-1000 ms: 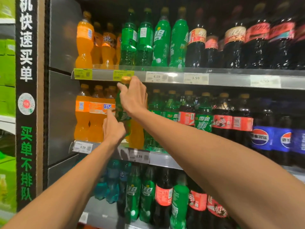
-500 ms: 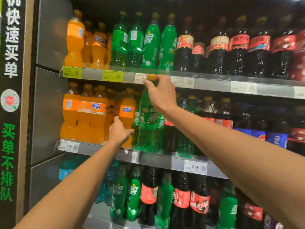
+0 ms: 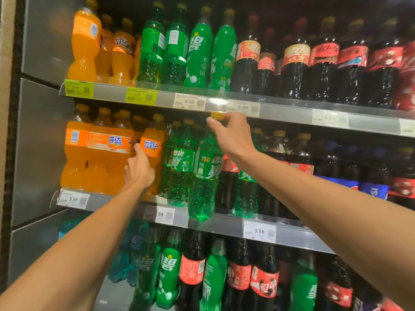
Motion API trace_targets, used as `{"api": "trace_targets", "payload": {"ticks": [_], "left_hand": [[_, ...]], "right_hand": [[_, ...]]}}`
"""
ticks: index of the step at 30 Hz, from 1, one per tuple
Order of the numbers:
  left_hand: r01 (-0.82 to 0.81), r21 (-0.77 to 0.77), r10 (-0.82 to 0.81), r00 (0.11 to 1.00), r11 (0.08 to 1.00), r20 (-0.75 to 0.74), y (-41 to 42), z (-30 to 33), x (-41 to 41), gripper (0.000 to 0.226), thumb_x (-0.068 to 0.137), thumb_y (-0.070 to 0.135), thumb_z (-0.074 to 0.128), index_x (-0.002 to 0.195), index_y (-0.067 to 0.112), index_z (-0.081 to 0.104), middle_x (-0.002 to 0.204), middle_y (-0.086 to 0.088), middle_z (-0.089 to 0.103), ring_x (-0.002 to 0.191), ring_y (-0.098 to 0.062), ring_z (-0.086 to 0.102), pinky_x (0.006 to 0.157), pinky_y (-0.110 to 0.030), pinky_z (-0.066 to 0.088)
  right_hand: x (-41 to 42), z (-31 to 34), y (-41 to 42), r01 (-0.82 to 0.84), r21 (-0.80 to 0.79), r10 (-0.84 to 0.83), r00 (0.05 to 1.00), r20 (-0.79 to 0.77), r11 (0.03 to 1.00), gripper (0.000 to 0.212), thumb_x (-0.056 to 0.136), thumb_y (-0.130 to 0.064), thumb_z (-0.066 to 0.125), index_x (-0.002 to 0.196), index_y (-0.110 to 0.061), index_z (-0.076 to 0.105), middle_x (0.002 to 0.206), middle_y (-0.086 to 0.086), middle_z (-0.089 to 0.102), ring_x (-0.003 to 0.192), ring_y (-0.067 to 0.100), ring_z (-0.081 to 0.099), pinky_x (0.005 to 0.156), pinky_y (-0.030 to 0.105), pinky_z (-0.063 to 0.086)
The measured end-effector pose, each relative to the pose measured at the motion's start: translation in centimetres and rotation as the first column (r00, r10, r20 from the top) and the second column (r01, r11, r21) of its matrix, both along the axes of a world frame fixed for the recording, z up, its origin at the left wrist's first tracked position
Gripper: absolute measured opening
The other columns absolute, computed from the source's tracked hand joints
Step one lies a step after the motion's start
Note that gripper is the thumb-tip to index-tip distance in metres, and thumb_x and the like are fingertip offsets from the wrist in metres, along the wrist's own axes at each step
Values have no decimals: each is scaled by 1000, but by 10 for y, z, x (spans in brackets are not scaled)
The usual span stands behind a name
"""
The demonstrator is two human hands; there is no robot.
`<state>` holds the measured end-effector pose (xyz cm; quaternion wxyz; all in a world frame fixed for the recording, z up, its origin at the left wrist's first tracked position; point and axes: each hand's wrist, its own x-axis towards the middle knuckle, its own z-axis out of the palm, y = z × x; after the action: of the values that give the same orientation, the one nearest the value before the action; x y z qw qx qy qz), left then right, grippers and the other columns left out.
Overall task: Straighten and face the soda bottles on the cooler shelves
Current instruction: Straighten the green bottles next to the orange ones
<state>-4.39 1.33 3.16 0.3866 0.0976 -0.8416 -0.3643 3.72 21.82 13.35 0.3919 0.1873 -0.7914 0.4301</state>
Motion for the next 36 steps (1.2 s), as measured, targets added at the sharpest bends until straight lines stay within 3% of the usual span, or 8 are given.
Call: {"api": "trace_targets", "payload": {"ticks": [5, 8, 13, 16, 19, 26, 32, 36], "left_hand": [[7, -9, -7, 1000, 1000, -1, -16, -6, -2, 78, 86, 15, 72, 146, 17, 22, 108, -19, 61, 88, -30, 61, 69, -38, 48], [-60, -22, 61, 998, 998, 34, 1, -4, 4, 86, 87, 11, 70, 152, 12, 13, 134, -28, 45, 120, -40, 49, 91, -47, 47], [-6, -108, -25, 958, 994, -285, 53, 10, 23, 78, 79, 31, 62, 147, 14, 27, 139, -15, 42, 123, -27, 43, 98, -42, 42], [281, 46, -277, 957, 958, -87, 72, 20, 23, 92, 80, 44, 63, 153, 21, 12, 148, -17, 36, 133, -33, 39, 105, -48, 36], [262, 17, -262, 963, 965, 58, 68, 19, 21, 87, 87, 27, 68, 152, 15, 11, 133, -23, 53, 114, -39, 56, 92, -47, 47], [187, -52, -189, 982, 981, -30, 37, 23, 20, 79, 84, 19, 75, 146, 9, 28, 132, -21, 54, 116, -38, 54, 89, -48, 46], [162, -47, -166, 981, 986, -105, 27, 14, 17, 85, 82, 23, 76, 151, 15, 28, 143, -19, 45, 127, -37, 48, 98, -45, 43], [83, -43, -91, 974, 996, -209, 29, 12, 18, 74, 87, 19, 70, 149, 16, 29, 138, -15, 41, 122, -31, 48, 93, -38, 44]], "right_hand": [[-10, 0, 9, -11, -50, 12, 1000, 18, 999, 28, 95, -36, 63, 95, -10, 71, 74, -2, 55, 64, 9, 47, 58, 29, 36], [-8, 5, 18, -4, -74, 4, 1000, 4, 997, 33, 95, -33, 63, 93, -2, 73, 75, 3, 61, 66, 12, 51, 64, 31, 41], [-7, 14, 28, 13, -77, -14, 1000, -16, 997, 37, 96, -33, 63, 99, 3, 71, 87, 12, 72, 76, 20, 60, 73, 36, 49], [-8, 15, 20, -3, -55, 3, 1000, 3, 998, 38, 96, -33, 63, 96, 4, 71, 78, 8, 65, 69, 15, 54, 62, 31, 42], [-9, 15, 4, -45, -46, 47, 998, 34, 998, 33, 96, -34, 63, 95, -1, 70, 72, 0, 56, 65, 13, 51, 56, 29, 37], [-20, 22, -31, -64, -34, 66, 997, 51, 997, 27, 97, -33, 61, 79, -15, 51, 70, -3, 49, 64, 13, 47, 59, 32, 35], [-27, 2, -46, -28, -36, 26, 998, -64, 999, 22, 96, -36, 61, 104, -16, 66, 102, 2, 69, 95, 21, 63, 79, 35, 48], [-23, -4, -54, -59, -74, 52, 994, -97, 996, 13, 98, -26, 60, 99, -13, 64, 89, -2, 62, 73, 4, 53, 57, 10, 34]]}}
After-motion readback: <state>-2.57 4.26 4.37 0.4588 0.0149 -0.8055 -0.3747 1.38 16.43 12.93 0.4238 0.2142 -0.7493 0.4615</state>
